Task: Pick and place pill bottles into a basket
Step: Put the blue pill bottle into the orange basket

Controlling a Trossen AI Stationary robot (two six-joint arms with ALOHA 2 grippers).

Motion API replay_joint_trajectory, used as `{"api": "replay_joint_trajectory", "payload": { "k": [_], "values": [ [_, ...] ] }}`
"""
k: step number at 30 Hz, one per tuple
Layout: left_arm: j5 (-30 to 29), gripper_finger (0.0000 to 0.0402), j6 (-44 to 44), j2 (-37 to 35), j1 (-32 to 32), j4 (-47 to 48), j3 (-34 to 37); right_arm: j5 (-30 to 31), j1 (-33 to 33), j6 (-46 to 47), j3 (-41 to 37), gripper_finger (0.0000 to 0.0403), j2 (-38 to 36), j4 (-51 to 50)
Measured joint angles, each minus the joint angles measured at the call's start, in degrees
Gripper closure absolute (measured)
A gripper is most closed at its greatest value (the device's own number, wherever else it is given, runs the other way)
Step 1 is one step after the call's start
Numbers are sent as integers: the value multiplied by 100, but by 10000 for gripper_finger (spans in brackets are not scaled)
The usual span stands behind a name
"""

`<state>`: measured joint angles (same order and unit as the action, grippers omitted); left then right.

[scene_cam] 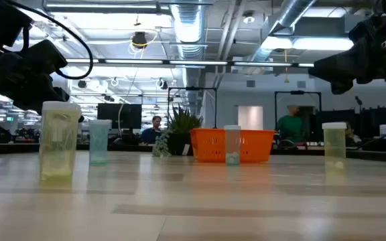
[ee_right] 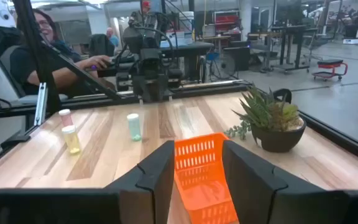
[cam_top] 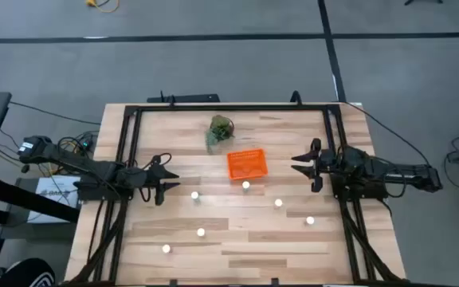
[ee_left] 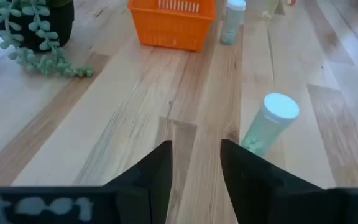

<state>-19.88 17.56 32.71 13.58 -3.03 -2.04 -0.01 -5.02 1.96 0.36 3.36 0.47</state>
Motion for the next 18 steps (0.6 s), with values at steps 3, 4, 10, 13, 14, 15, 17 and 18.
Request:
{"api": "replay_joint_trajectory", "payload": {
  "k": [3,4,10,13,14,15,17,18],
  "values": [
    [5,278,-2,0,0,15,0,1,0,1,2,273,1,-1],
    [7,278,-15,0,0,22,0,1,0,2,1,273,2,-2],
    [28,278,-65,0,0,16,0,0,0,1,0,273,0,-1],
    [61,278,-64,3,-2,16,0,0,0,0,0,273,0,0],
    [61,278,-65,6,-2,16,0,0,0,2,1,273,1,-1],
    [62,278,-64,7,-2,17,0,0,0,2,1,273,1,-1],
    [94,278,-59,28,-2,13,0,1,0,2,1,273,1,-1],
    [149,278,-54,55,-2,10,0,0,0,2,2,273,2,0]
  ]
}}
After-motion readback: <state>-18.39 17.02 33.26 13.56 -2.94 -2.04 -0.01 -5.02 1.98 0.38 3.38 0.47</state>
